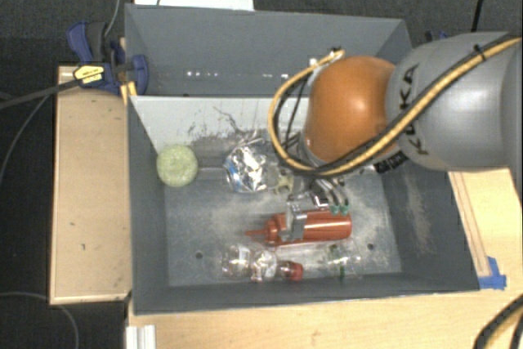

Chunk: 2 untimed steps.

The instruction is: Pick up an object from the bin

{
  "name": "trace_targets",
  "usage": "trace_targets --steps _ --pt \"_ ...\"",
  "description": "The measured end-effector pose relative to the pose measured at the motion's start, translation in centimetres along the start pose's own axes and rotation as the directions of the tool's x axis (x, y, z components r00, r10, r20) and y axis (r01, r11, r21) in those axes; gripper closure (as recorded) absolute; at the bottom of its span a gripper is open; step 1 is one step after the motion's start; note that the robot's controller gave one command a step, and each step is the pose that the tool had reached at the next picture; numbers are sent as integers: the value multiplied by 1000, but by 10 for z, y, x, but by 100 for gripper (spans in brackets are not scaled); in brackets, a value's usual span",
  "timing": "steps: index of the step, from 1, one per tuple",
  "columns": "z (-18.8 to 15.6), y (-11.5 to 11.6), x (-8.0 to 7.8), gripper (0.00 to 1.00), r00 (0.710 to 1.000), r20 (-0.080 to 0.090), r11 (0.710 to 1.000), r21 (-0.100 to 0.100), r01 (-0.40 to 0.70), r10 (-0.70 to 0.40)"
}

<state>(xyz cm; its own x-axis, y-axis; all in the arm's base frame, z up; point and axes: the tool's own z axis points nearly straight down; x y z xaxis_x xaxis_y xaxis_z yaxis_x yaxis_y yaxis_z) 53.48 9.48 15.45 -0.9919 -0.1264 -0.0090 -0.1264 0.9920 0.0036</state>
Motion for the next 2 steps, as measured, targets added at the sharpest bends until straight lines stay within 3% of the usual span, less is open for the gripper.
trace_targets --steps 1,2 --pt "48 -53 29 0 977 -14 977 0 214 -214" --pt "82 -48 15 100 882 1 882 0 472 -472"
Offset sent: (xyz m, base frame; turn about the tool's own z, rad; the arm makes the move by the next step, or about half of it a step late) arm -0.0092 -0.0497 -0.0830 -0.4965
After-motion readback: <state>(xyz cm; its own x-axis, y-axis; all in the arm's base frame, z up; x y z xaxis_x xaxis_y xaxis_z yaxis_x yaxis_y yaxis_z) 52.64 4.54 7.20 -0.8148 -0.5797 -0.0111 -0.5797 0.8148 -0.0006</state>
